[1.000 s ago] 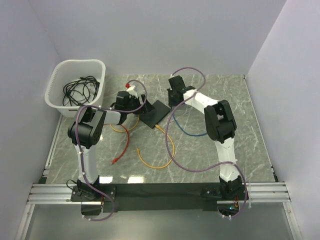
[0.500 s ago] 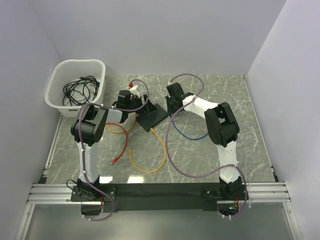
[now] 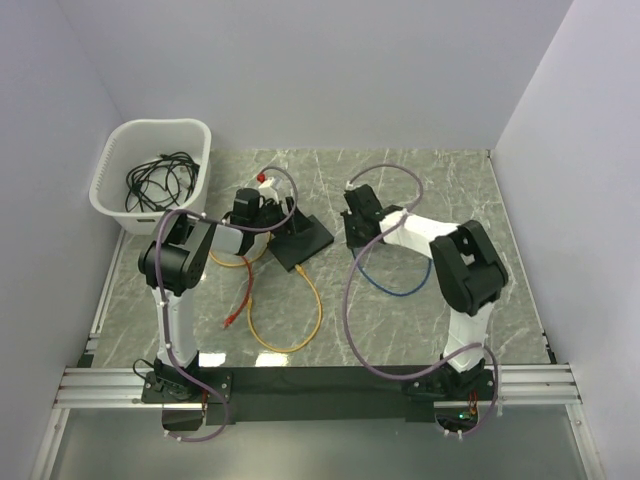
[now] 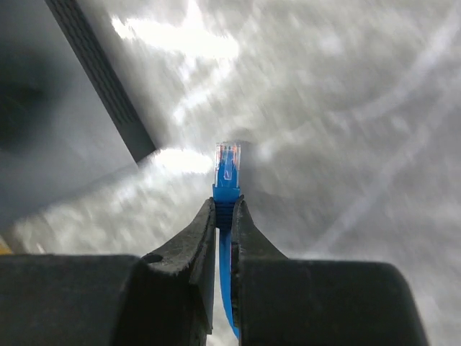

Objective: Insert the plug into the switch port

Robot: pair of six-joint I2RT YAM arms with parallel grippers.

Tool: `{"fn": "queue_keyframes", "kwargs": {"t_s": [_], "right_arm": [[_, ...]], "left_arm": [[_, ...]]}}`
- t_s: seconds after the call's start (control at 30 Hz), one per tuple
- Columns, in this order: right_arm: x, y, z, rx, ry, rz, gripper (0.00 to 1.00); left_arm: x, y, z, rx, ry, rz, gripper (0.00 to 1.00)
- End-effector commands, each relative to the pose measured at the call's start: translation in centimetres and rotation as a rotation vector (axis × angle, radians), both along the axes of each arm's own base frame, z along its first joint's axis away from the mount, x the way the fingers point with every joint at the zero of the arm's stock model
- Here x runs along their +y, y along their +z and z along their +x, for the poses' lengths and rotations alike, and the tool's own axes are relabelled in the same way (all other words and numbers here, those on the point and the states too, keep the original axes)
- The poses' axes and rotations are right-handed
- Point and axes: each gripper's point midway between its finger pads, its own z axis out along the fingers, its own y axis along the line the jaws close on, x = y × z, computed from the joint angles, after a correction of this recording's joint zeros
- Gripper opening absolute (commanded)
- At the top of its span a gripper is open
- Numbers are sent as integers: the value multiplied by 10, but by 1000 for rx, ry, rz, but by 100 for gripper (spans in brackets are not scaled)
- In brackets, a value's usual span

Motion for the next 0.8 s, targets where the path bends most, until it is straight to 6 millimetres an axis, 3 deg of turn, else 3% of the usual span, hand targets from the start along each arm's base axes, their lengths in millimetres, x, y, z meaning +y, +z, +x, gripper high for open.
{"fn": "queue_keyframes", "kwargs": {"t_s": [0.0, 0.13, 0.37, 0.47, 0.77], "right_arm": [[-8, 31, -4, -93, 4, -3, 0], [7, 40, -30, -109, 70, 39, 0], [33, 27, -74, -65, 215, 37, 0], [33, 22, -83, -80, 224, 59, 0], [23, 14, -84, -106, 175, 45, 0]], "left_arm": [[-7, 8, -17, -2, -41, -33, 79], [-14, 7, -22, -1, -59, -45, 79], [-25, 10, -31, -18, -74, -21, 79], [-28, 12, -39, -26, -70, -7, 78], [-24, 12, -55, -11, -43, -11, 76]]}}
